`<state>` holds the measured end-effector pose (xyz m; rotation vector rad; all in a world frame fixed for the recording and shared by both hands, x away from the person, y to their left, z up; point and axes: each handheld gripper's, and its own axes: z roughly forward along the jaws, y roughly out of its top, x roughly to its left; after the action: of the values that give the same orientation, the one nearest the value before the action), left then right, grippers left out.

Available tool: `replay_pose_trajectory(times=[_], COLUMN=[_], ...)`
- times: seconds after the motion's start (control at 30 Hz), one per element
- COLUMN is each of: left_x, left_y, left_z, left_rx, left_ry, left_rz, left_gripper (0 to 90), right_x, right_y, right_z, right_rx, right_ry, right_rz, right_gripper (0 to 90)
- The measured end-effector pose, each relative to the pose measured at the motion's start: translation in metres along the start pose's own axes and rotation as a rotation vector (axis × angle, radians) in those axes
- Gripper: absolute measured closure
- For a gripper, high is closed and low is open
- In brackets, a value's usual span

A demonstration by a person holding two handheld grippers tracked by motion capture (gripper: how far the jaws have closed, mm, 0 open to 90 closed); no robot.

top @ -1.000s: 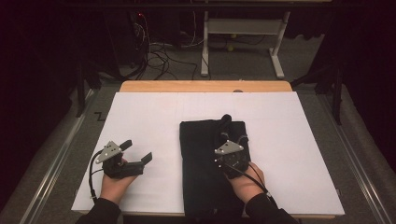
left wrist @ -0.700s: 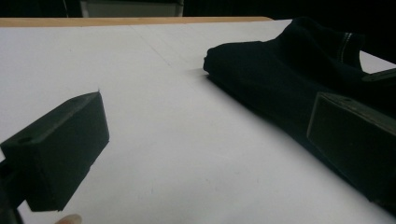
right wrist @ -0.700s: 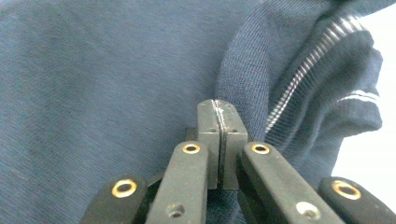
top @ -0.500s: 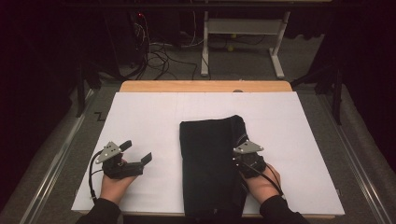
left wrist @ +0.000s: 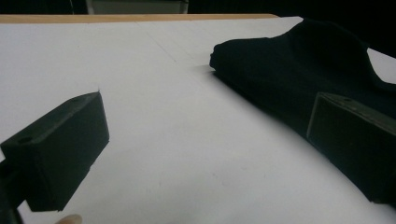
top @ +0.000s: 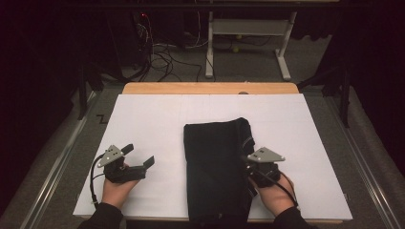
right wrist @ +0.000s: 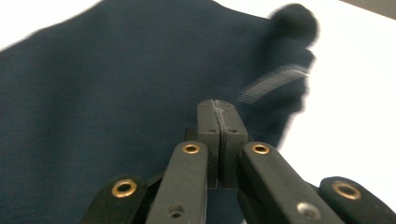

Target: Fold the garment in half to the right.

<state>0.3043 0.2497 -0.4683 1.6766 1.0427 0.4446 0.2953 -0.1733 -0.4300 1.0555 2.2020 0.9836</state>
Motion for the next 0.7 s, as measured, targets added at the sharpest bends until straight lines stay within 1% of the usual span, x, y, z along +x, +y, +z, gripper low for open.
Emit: replay_pose_trajectory(times=[0.07,0.1,0.13,0.2,0.23,0.3,0.43,0.57,0.63,0.7], left_x=[0.000,0.000,0.000,0.000,0.000,0.000,0.001,-0.001,-0.003,-0.004], left_y=[0.000,-0.001,-0.001,-0.001,-0.001,-0.001,-0.001,-0.001,-0.001,-0.002], left_z=[0.000,-0.001,-0.001,-0.001,-0.002,-0.003,-0.003,-0.002,-0.001,0.000], left_rx=[0.001,0.002,0.001,0.000,-0.001,-0.003,-0.002,0.007,0.013,0.019], left_ry=[-0.001,-0.001,-0.001,-0.002,-0.002,-0.002,0.000,-0.001,-0.001,-0.005], left_rz=[0.000,0.001,0.002,0.000,0.001,0.000,-0.004,0.005,0.013,0.019], left_gripper=[0.0,0.0,0.0,0.0,0.0,0.0,0.0,0.0,0.0,0.0], right_x=[0.016,0.022,0.024,0.023,0.021,0.013,-0.003,-0.019,-0.028,-0.040], right_y=[-0.001,-0.003,-0.006,-0.012,-0.015,-0.020,-0.030,-0.045,-0.053,-0.062], right_z=[0.002,0.004,0.006,0.010,0.010,0.009,0.001,-0.007,-0.010,-0.015], right_rx=[0.019,0.040,0.061,0.098,0.106,0.106,0.098,0.097,0.086,0.059], right_ry=[0.029,0.030,0.024,0.007,0.000,-0.013,-0.042,-0.075,-0.093,-0.102], right_rz=[-0.062,-0.084,-0.101,-0.108,-0.102,-0.079,-0.035,0.003,0.038,0.073], right_gripper=[90.0,90.0,90.0,90.0,90.0,90.0,90.0,90.0,90.0,90.0])
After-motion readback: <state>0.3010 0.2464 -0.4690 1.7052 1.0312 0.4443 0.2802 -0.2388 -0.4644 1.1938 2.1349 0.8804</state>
